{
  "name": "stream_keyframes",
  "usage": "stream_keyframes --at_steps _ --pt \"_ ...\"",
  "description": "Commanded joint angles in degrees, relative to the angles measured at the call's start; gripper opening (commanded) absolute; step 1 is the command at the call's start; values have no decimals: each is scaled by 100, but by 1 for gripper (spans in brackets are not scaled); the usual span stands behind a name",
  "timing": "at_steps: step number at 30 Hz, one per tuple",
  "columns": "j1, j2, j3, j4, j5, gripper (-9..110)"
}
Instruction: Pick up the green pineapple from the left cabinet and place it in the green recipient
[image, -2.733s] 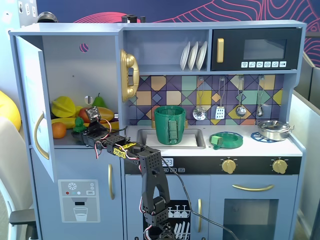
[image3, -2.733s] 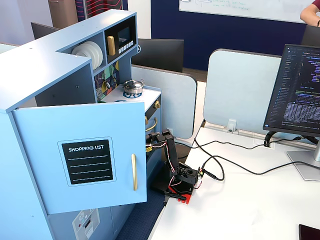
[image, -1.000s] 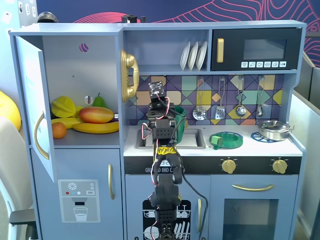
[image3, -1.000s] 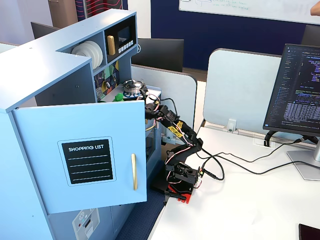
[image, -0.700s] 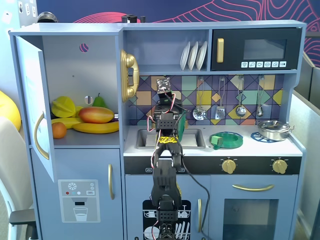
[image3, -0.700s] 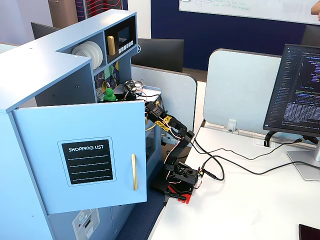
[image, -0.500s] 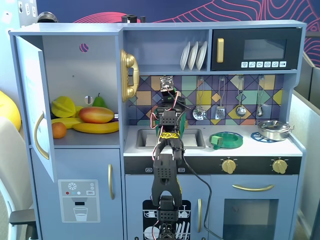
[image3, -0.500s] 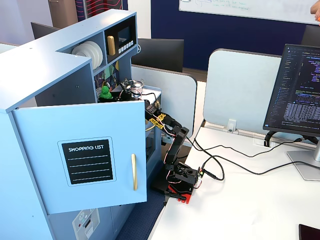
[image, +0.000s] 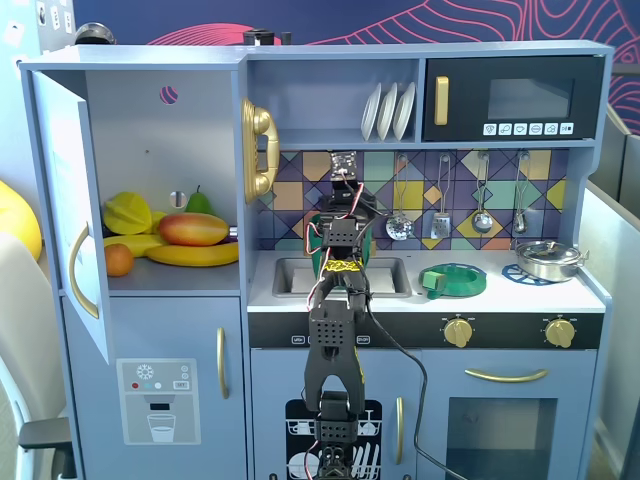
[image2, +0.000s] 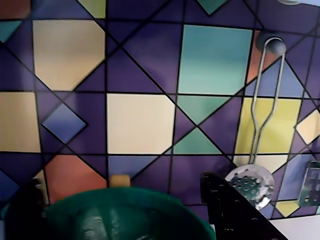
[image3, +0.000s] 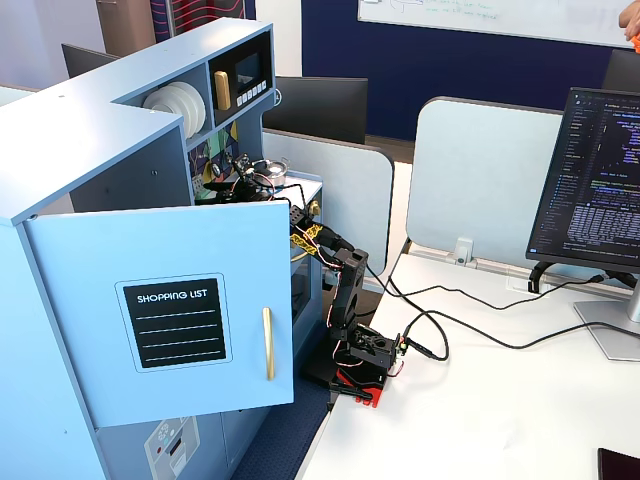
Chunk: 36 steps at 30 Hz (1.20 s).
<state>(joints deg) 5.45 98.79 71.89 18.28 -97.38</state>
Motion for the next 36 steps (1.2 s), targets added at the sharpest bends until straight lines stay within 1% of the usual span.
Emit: stream_keyframes --at_steps 1,8,15,19,24,30,32,36 --pt "18 35 -439 -237 105 39" --pt "-35 431 -220 123 167 38" --pt "-325 2004 1002 773 193 32" --pt "-633 3164 2136 1011 97 32" --pt "-940 4720 4096 1107 -88 32" --pt "-1230 6337 6398 1582 70 33" --pt "-1292 6899 7198 1907 9 32" --pt "-1371 7673 8288 2830 290 33"
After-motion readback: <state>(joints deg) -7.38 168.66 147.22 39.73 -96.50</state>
